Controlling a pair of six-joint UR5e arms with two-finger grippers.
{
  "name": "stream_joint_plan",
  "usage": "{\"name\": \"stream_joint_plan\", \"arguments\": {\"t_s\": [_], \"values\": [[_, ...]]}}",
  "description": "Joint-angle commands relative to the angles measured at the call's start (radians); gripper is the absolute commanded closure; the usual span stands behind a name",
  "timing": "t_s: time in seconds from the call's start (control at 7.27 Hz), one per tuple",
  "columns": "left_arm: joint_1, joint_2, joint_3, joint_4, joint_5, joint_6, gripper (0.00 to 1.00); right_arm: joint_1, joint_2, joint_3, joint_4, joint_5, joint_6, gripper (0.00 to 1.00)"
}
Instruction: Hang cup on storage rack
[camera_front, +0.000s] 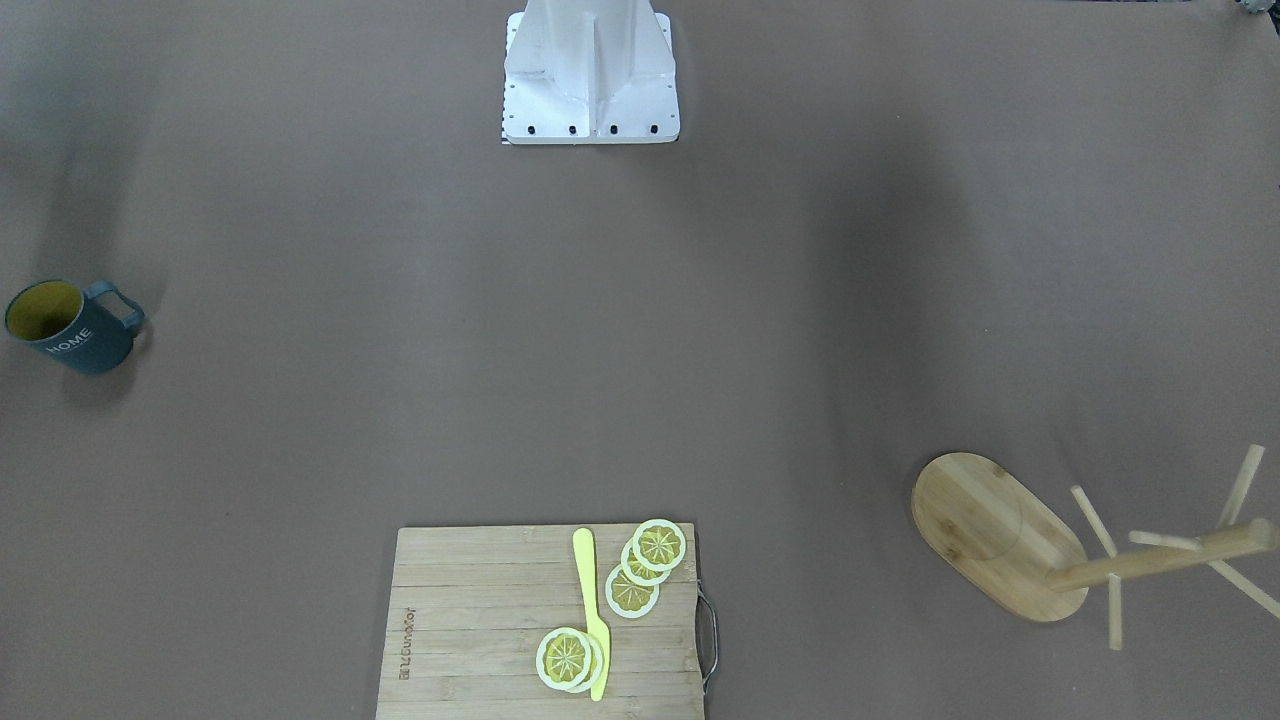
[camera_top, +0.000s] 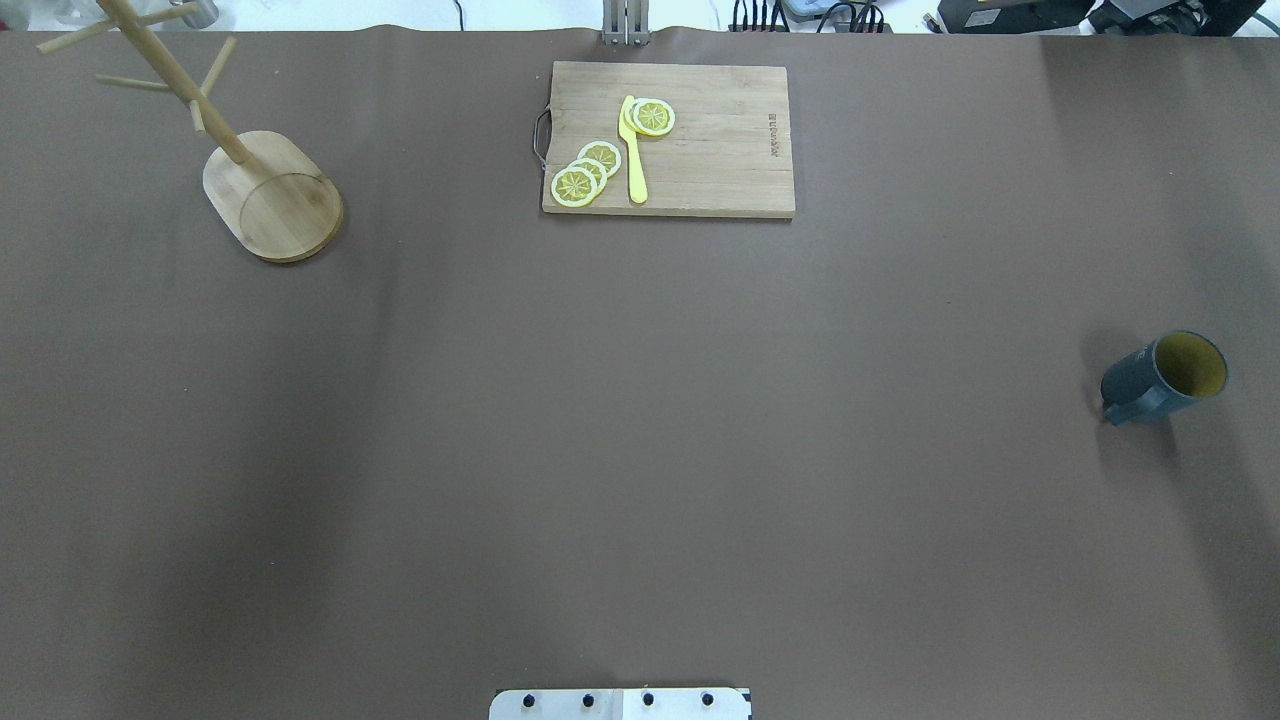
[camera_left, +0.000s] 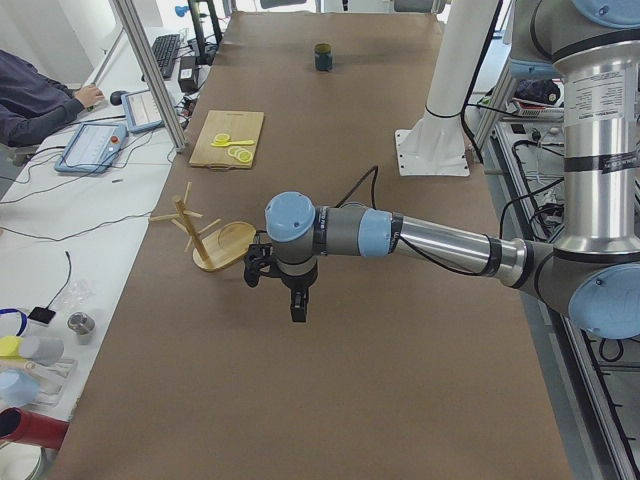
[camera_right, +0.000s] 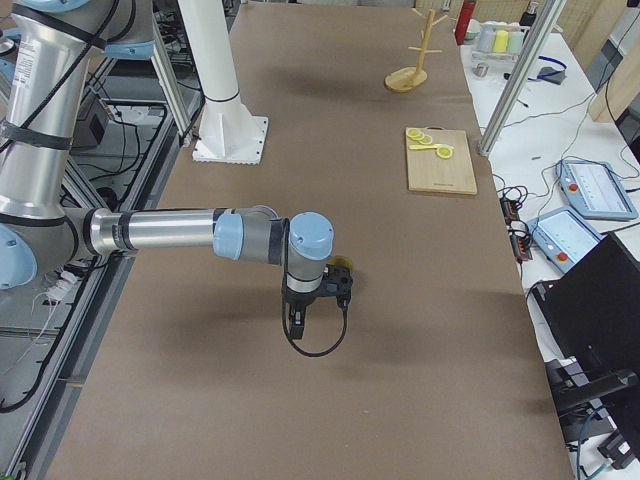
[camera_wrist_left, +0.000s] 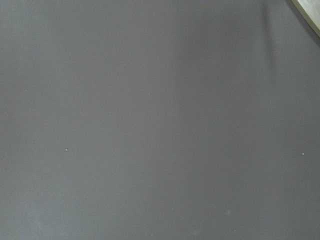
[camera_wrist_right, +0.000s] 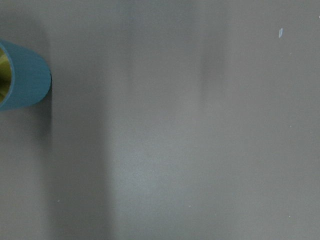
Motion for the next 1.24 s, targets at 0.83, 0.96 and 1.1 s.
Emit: {"name": "stream_joint_plan", "arguments": {"t_s": [0.83,0.96,1.1], "values": [[0.008,-0.031,-0.064,-0.003,0.101,-0.006,0.0,0.003,0.1,0.017,0.002,-0.006,0.005,0.0],[0.009,-0.054,-0.057,-0.003,0.101,-0.009,0.0,0.008,0.14,0.037,0.002,-0.006,0.009,0.0],[0.009,-0.098,-0.058,-0.021,0.1,-0.008,0.0,0.041,0.21,0.065,0.002,-0.009,0.009,0.0]]}}
